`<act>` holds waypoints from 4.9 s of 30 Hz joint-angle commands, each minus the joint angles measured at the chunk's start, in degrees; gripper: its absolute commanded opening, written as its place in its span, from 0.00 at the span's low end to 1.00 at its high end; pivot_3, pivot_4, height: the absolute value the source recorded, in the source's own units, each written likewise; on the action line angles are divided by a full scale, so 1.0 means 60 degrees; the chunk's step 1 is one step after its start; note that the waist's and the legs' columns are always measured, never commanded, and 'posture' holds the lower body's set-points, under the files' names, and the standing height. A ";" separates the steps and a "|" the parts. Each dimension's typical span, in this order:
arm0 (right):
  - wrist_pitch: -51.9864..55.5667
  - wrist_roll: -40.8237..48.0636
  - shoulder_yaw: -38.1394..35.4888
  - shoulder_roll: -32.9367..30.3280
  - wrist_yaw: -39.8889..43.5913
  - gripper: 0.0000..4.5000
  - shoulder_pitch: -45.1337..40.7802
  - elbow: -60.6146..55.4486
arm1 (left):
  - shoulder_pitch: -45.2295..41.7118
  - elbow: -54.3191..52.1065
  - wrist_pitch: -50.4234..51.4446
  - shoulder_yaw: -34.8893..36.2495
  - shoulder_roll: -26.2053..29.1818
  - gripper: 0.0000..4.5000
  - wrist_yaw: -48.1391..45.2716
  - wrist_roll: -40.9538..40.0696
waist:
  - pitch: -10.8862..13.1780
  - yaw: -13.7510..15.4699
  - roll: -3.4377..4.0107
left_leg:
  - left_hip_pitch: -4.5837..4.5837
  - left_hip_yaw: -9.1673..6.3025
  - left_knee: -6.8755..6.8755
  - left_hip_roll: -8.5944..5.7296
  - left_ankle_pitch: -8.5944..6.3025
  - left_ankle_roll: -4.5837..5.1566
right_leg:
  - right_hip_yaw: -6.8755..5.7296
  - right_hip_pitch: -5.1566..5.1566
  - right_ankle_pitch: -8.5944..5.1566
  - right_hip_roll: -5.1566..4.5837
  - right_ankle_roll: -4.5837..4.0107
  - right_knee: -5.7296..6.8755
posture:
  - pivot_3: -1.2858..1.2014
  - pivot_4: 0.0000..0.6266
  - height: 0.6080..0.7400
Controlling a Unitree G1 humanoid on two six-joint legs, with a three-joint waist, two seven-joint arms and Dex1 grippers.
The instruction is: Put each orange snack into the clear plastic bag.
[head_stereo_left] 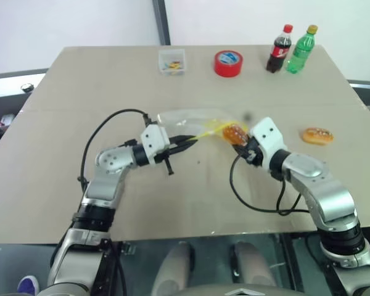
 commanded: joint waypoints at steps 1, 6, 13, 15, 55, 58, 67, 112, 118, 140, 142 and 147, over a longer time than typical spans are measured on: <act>-0.0732 -0.0050 0.0216 -0.0212 0.0248 0.42 -0.0475 0.0498 | 0.0212 -0.0642 -0.0224 -0.0063 0.0160 0.00 -0.0294 -0.0092 | 0.0000 -0.0004 0.0000 | 0.0000 0.0000 0.0000 -0.0001 0.0000 0.0001 | -0.0001 0.0000 0.0000 0.0002 0.0000 0.0001 | 0.52 0.24 1.00; -0.2245 -0.0363 0.0662 -0.0445 0.0678 0.42 -0.1199 0.1976 | 0.0424 -0.0579 -0.0353 -0.0116 0.0396 0.00 -0.0769 -0.0150 | 0.0001 -0.0021 0.0001 | 0.0002 0.0004 0.0000 0.0000 0.0000 0.0001 | 0.0002 -0.0001 0.0000 0.0002 0.0000 0.0003 | 0.52 0.24 1.00; -0.4022 -0.0461 0.1361 0.0185 0.1446 0.42 -0.2181 0.4175 | 0.0318 -0.0265 -0.0654 -0.0187 0.0385 0.00 -0.1107 -0.0145 | 0.0001 -0.0045 0.0001 | 0.0003 0.0009 0.0000 0.0001 0.0000 0.0000 | 0.0005 -0.0002 0.0000 0.0003 -0.0001 0.0003 | 0.52 0.24 1.00; -0.4374 -0.0486 0.1325 0.0302 0.1521 0.58 -0.2244 0.4473 | 0.0334 -0.0192 -0.0676 -0.0166 0.0341 0.00 -0.1075 -0.0127 | 0.0001 -0.0016 0.0002 | 0.0001 0.0005 -0.0002 0.0002 0.0001 -0.0001 | 0.0003 -0.0005 0.0000 0.0004 -0.0001 0.0002 | 0.52 0.24 1.00; -0.9353 -0.0905 -0.2161 -0.3658 0.2897 0.68 -0.3607 1.4431 | 0.0645 -0.0620 0.0472 0.0421 0.0068 0.00 0.0837 0.0085 | 0.0002 -0.0048 0.0005 | 0.0031 0.0079 -0.0005 0.0017 -0.0001 0.0003 | 0.0068 0.0008 0.0002 0.0002 0.0001 -0.0002 | 0.52 0.24 1.00; -0.9380 -0.0602 -0.2438 -0.3613 0.2973 0.39 -0.3643 1.4440 | 0.0684 -0.0726 0.0523 0.0457 0.0074 0.00 0.0874 0.0063 | 0.0002 -0.0029 0.0005 | 0.0031 0.0077 -0.0004 0.0019 -0.0001 0.0003 | 0.0068 0.0009 0.0002 0.0002 0.0001 0.0000 | 0.52 0.24 1.00; -0.5234 0.1609 -0.2353 -0.2141 0.2264 0.27 -0.0065 0.4373 | 0.0778 -0.1000 0.0659 0.0563 0.0097 0.00 0.0990 -0.0059 | -0.0001 -0.0038 0.0015 | 0.0008 0.0067 -0.0004 0.0045 -0.0002 0.0003 | 0.0064 -0.0013 0.0002 0.0005 0.0002 0.0004 | 0.52 0.24 1.00; -0.5414 -0.0228 0.1586 0.2412 0.0581 0.27 -0.1874 0.5793 | 0.2171 -0.1897 -0.0073 0.0050 0.0677 0.00 0.0112 0.0305 | -0.0003 -0.0016 0.0019 | 0.0009 0.0022 -0.0005 0.0008 -0.0001 0.0000 | 0.0026 -0.0006 0.0006 0.0003 0.0005 0.0000 | 0.52 0.24 1.00; -0.6168 -0.0855 0.1543 0.1963 0.0594 0.81 -0.1752 0.5741 | 0.2322 -0.1939 0.0587 0.0549 0.0436 0.00 0.0790 -0.0115 | -0.0002 -0.0024 0.0021 | 0.0010 0.0021 -0.0005 0.0009 -0.0001 0.0000 | 0.0027 -0.0008 0.0006 0.0004 0.0005 0.0003 | 0.52 0.24 1.00; -0.8351 -0.2404 0.0898 0.0089 -0.0249 0.92 -0.1192 0.5693 | 0.1516 -0.2276 0.2539 0.1110 0.0235 0.00 0.1083 -0.1440 | -0.0002 -0.0027 0.0018 | 0.0026 0.0041 -0.0005 0.0008 0.0002 -0.0003 | 0.0042 0.0001 0.0008 0.0008 0.0002 0.0011 | 0.52 0.24 1.00; -0.8886 -0.2417 0.0910 0.0203 -0.0157 0.92 -0.1583 0.6429 | 0.1519 -0.2382 0.2604 0.1115 0.0263 0.00 0.1060 -0.1455 | -0.0002 -0.0006 0.0018 | 0.0022 0.0036 -0.0005 0.0011 0.0005 -0.0010 | 0.0039 0.0002 0.0008 0.0005 0.0002 0.0003 | 0.52 0.24 1.00; -0.9865 -0.2223 0.0902 0.0345 0.0285 0.86 -0.2102 0.7563 | 0.1631 -0.2661 0.2702 0.1167 0.0314 0.00 0.1141 -0.1508 | -0.0002 0.0010 0.0018 | 0.0010 0.0029 -0.0005 0.0010 0.0011 -0.0019 | 0.0033 -0.0001 0.0008 -0.0002 0.0001 -0.0007 | 0.52 0.24 1.00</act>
